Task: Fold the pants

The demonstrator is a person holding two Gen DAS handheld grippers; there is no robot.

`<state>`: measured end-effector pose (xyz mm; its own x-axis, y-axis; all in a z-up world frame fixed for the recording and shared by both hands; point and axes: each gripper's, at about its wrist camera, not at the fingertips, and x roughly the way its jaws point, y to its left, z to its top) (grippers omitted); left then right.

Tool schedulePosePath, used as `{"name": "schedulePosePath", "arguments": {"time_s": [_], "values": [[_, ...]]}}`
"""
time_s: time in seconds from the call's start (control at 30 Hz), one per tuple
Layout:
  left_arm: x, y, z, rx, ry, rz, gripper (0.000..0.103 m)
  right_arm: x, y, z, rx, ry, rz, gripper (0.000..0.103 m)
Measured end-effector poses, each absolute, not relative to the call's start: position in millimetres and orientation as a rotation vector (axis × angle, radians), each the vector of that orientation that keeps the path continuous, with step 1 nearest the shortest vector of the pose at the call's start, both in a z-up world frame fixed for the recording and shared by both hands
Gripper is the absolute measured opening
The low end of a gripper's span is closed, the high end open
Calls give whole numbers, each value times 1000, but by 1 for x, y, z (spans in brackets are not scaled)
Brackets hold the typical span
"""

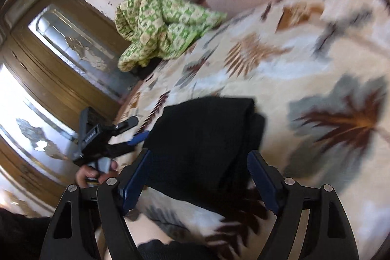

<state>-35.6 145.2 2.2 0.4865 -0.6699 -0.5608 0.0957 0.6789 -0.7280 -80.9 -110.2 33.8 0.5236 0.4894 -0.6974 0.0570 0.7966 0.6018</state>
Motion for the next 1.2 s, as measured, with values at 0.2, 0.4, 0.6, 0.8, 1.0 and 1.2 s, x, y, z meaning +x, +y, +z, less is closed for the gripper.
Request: {"name": "schedulePosePath", "arguments": {"time_s": [0.2, 0.4, 0.6, 0.8, 1.0, 1.2], "values": [[-37, 148, -11, -690, 969, -542, 85, -71, -117, -6, 596, 1084, 256, 76], [-38, 138, -14, -669, 949, -534, 85, -68, -109, -5, 580, 1041, 372, 77], [-42, 127, -18, -650, 954, -452, 51, -70, -126, -14, 638, 974, 323, 49], [-47, 117, -5, -660, 982, -428, 29, -79, -129, -5, 662, 923, 295, 35], [-38, 80, 37, -609, 932, -487, 28, -92, -143, 35, 640, 835, 245, 30], [7, 24, 52, -590, 921, -535, 28, -83, -194, 73, 634, 826, 139, 30]]}}
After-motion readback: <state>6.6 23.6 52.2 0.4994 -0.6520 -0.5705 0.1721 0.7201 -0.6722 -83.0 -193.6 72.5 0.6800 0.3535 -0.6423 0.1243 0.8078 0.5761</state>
